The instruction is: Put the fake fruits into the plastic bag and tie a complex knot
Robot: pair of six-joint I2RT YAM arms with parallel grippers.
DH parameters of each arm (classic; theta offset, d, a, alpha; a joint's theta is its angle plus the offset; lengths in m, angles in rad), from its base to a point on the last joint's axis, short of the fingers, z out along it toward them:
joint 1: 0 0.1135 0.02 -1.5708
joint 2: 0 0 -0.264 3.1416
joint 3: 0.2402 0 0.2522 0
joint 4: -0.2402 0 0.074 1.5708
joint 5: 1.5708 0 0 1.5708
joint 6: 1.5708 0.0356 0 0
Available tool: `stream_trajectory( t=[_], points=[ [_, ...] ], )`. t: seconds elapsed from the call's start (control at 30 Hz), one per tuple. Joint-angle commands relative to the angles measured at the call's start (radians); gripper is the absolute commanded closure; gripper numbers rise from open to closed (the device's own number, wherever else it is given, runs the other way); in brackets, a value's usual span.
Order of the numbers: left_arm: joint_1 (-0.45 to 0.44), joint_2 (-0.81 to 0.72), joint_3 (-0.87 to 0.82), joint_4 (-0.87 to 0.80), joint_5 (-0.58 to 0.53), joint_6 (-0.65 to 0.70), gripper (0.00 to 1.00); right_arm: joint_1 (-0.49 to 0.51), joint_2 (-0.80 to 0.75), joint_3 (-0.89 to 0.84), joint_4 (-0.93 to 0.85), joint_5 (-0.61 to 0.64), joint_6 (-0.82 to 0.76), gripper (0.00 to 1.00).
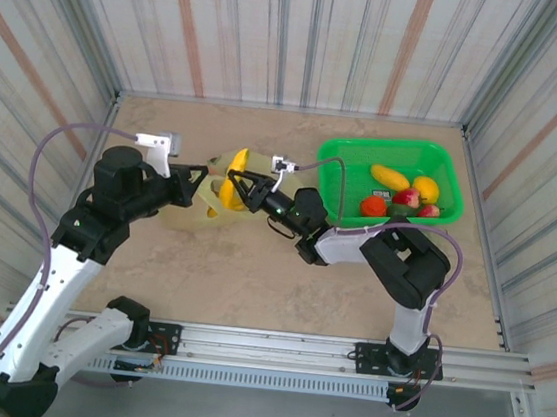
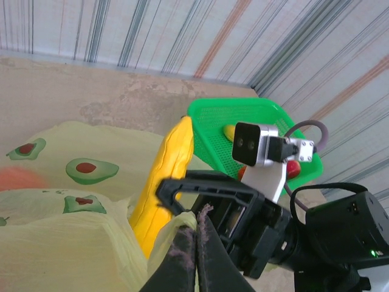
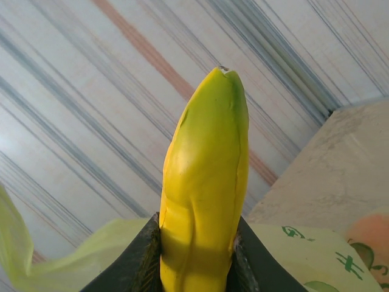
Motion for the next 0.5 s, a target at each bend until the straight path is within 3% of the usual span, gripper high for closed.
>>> stream_trajectory(
  t=[0.0, 0.1, 0.17, 0.3, 0.47],
  points=[
    [0.012, 0.013, 0.048, -0.007, 0.006, 0.007, 1.0, 0.022, -0.016, 0.023, -0.035, -0.01, -0.291, 0.79],
    [0.019, 0.041, 0.089, -0.039, 0.009, 0.027, 1.0, 0.048, -0.044, 0.051, -0.237, -0.005, -0.479, 0.7],
    [0.025, 0.053, 0.106, -0.047, 0.011, 0.034, 1.0, 0.051, -0.048, 0.069, -0.342, -0.006, -0.526, 0.59],
    [0.034, 0.063, 0.122, -0.044, 0.024, 0.039, 1.0, 0.048, -0.061, 0.059, -0.363, -0.021, -0.551, 0.47],
    [0.035, 0.08, 0.141, -0.056, 0.062, 0.058, 1.0, 0.045, -0.128, 0.099, -0.554, -0.03, -0.64, 0.47]
  ],
)
